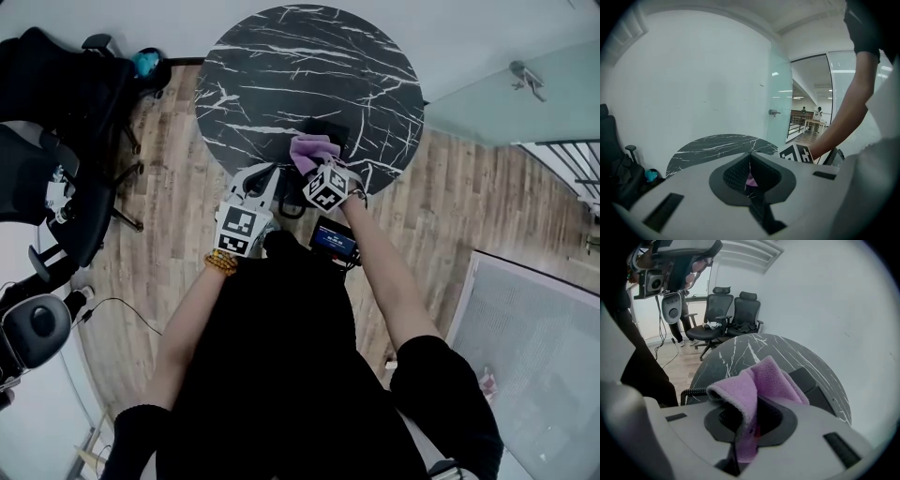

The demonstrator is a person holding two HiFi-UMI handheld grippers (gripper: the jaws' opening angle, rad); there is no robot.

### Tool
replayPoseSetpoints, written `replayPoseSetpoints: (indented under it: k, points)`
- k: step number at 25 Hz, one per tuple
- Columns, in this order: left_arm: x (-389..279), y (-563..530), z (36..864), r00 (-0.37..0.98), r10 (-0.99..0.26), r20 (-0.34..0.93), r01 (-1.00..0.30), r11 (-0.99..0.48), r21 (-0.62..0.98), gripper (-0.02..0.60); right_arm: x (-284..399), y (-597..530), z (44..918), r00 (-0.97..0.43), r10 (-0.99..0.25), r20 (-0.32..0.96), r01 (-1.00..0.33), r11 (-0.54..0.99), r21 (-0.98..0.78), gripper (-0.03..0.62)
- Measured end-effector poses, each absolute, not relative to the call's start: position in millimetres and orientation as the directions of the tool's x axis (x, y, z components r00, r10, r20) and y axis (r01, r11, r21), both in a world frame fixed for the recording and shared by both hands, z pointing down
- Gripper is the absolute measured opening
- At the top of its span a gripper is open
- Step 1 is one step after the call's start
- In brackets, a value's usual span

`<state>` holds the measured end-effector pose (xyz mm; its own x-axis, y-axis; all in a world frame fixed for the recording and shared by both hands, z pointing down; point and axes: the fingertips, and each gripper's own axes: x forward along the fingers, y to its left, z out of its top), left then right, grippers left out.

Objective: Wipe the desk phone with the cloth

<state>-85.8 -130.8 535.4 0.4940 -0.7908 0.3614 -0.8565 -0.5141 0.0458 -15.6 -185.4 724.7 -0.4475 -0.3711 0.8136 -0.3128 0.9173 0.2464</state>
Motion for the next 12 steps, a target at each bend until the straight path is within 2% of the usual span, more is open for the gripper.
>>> replayPoseSetpoints:
  k: [12]
  points:
    - [-78.0,-123.8,537.2,0.5,-0.786,0.364,-0.851,-0.524,0.04,0.015,-17.9,-160.4,736.5,-0.458,-0.302,0.836,-0.256,0.945,0.201,0.058]
